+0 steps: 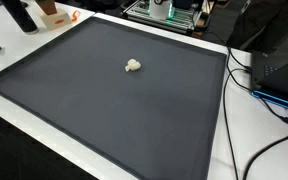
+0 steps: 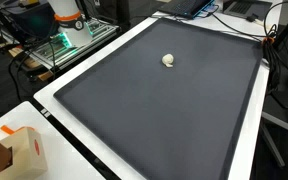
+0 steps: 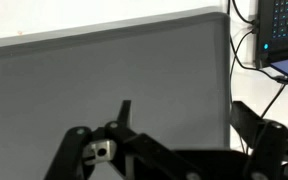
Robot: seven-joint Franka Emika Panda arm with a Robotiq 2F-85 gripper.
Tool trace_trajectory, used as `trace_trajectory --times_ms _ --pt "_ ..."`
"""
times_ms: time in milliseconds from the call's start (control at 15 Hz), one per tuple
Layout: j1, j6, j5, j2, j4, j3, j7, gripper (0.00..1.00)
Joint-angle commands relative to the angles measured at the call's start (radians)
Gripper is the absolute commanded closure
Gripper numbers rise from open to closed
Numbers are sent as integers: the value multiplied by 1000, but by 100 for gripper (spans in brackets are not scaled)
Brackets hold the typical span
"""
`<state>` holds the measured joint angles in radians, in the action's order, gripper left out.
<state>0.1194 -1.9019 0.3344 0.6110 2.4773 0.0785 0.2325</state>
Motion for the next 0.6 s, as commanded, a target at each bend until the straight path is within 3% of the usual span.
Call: trace_trajectory --times_ms 0,267,533 --pt "-15 5 7 0 -3 12 -6 0" --pt "-15 5 7 0 -5 12 -6 0" --pt "-63 -51 52 -130 -60 -65 -33 0"
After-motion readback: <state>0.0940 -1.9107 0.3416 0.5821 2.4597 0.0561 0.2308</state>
